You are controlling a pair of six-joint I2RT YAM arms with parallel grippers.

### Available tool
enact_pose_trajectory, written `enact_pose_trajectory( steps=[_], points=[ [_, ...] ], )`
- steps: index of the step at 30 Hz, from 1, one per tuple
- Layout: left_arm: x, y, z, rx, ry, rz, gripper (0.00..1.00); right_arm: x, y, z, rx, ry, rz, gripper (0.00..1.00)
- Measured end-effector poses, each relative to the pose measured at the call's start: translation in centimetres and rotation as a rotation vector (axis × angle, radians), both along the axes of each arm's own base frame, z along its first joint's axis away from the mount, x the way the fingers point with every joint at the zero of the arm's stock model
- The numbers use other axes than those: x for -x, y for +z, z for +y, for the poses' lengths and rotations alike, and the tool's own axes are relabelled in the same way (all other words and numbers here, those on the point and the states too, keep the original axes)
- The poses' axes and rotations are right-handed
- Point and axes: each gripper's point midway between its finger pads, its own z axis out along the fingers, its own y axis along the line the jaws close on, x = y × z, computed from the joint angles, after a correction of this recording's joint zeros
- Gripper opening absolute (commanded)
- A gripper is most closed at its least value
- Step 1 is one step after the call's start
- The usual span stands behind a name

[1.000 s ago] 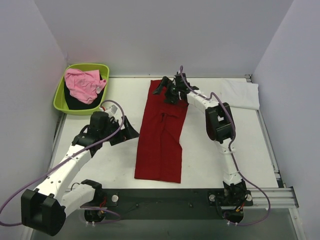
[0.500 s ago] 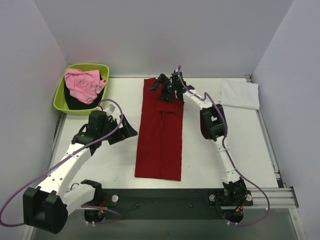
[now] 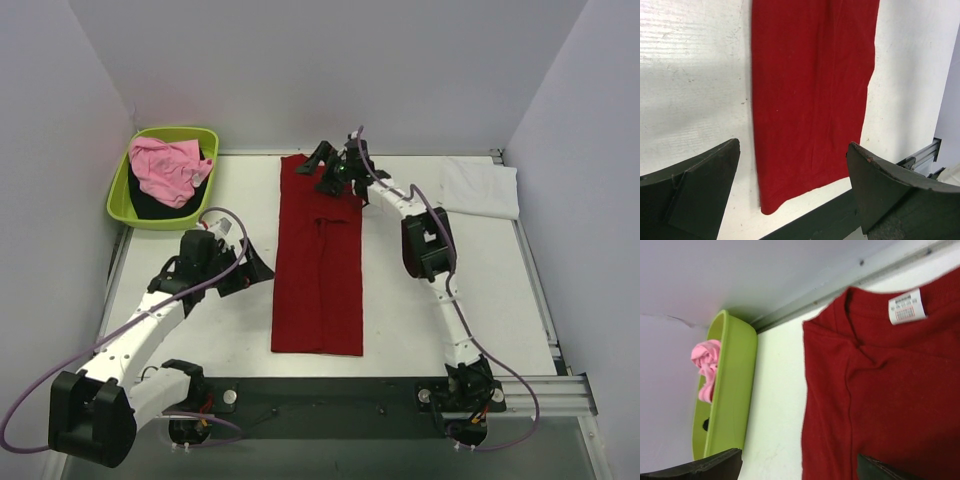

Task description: Fold and stack the t-shirts

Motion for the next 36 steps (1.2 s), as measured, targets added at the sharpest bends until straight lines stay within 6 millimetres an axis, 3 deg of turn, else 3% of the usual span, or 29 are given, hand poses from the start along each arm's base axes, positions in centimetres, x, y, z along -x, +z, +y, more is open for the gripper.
enact_pose_trajectory(
  steps=[3,6,8,11,13,14,15,17,22,24,26,31,36],
  points=[
    [0.2,-1.2,0.3,-0.013,0.011,0.009,0.98,-0.1,3.4,-1.5,0.005,-0.012,-0.057,1.0],
    [0.4,-2.2,0.8,-0.03,0.033,0.022,0.97,1.8,9.2,-4.6,0.051,-0.056,-0.143,1.0],
    [0.8,-3.2,1.0,-0.031,0.046,0.035,0.97,5.4,14.7,-8.0,0.099,-0.111,-0.231,1.0],
    [2.1,-5.0,1.4,-0.033,0.057,0.068,0.97,11.5,23.0,-11.2,0.112,-0.162,-0.408,1.0],
    [2.9,-5.7,1.6,-0.032,0.061,0.081,0.97,15.7,26.3,-12.4,0.113,-0.18,-0.505,1.0],
    [3.2,-5.8,1.7,-0.029,0.064,0.081,0.98,17.3,26.4,-12.7,0.121,-0.176,-0.517,1.0],
    [3.4,-5.8,1.7,-0.025,0.065,0.077,0.97,19.1,26.2,-13.0,0.13,-0.172,-0.528,1.0],
    [3.9,-5.7,1.6,-0.011,0.064,0.065,0.97,22.1,23.6,-13.4,0.184,-0.148,-0.497,1.0],
    [5.8,-5.8,0.1,0.031,0.015,0.075,0.91,27.8,11.3,-14.4,0.454,-0.04,-0.26,0.98],
    [7.1,-6.3,-0.7,0.043,-0.013,0.091,0.89,30.3,8.0,-15.1,0.54,0.006,-0.167,0.97],
    [8.3,-6.7,-1.3,0.051,-0.035,0.109,0.87,32.1,6.5,-15.4,0.589,0.04,-0.125,0.97],
    [10.7,-7.9,-2.5,0.058,-0.064,0.162,0.8,35.5,5.4,-15.4,0.626,0.09,-0.118,0.96],
    [12.2,-8.6,-2.7,0.057,-0.046,0.203,0.74,37.5,2.8,-16.1,0.661,0.11,-0.067,0.96]
  ],
)
